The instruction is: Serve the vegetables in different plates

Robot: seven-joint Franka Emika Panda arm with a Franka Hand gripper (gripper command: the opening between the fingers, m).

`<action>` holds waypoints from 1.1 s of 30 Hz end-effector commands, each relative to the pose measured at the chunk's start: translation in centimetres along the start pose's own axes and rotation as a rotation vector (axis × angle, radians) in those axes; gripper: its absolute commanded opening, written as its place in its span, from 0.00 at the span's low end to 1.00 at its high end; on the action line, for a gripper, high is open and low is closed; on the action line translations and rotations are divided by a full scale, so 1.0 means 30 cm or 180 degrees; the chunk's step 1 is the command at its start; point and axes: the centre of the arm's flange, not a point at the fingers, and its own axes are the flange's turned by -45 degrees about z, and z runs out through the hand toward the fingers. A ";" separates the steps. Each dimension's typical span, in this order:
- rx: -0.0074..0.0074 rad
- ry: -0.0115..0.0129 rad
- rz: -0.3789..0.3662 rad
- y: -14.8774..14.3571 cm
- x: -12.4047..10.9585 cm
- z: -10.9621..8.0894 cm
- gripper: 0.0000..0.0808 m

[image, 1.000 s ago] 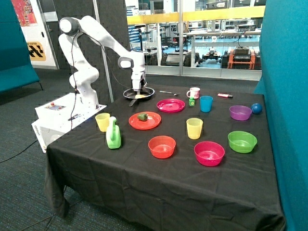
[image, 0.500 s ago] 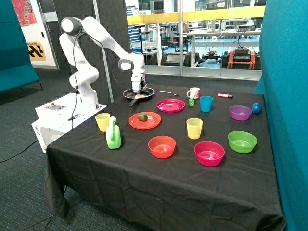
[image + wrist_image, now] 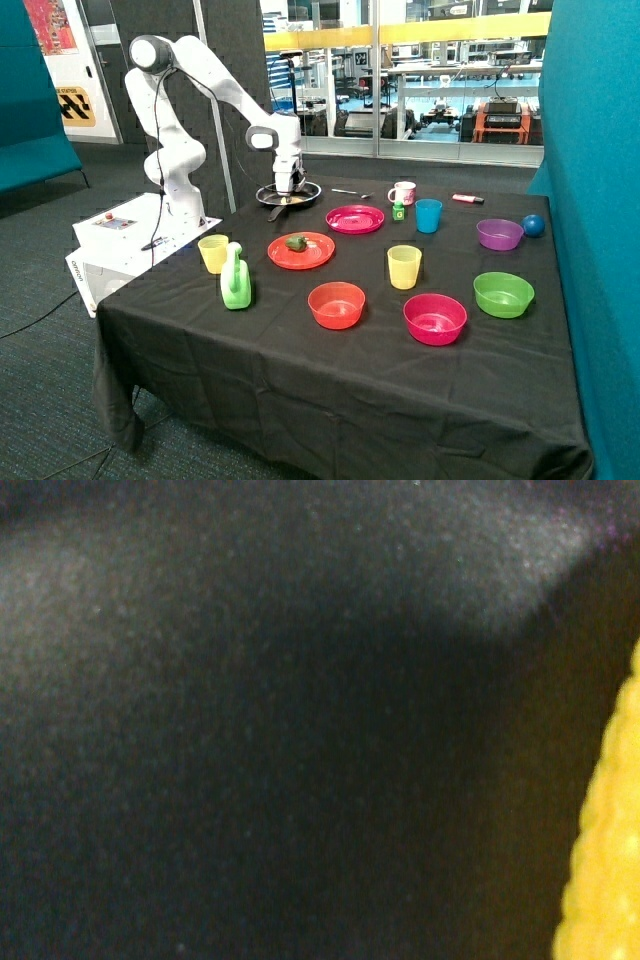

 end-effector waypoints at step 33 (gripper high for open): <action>-0.00068 -0.00018 0.0083 0.029 -0.007 0.078 0.35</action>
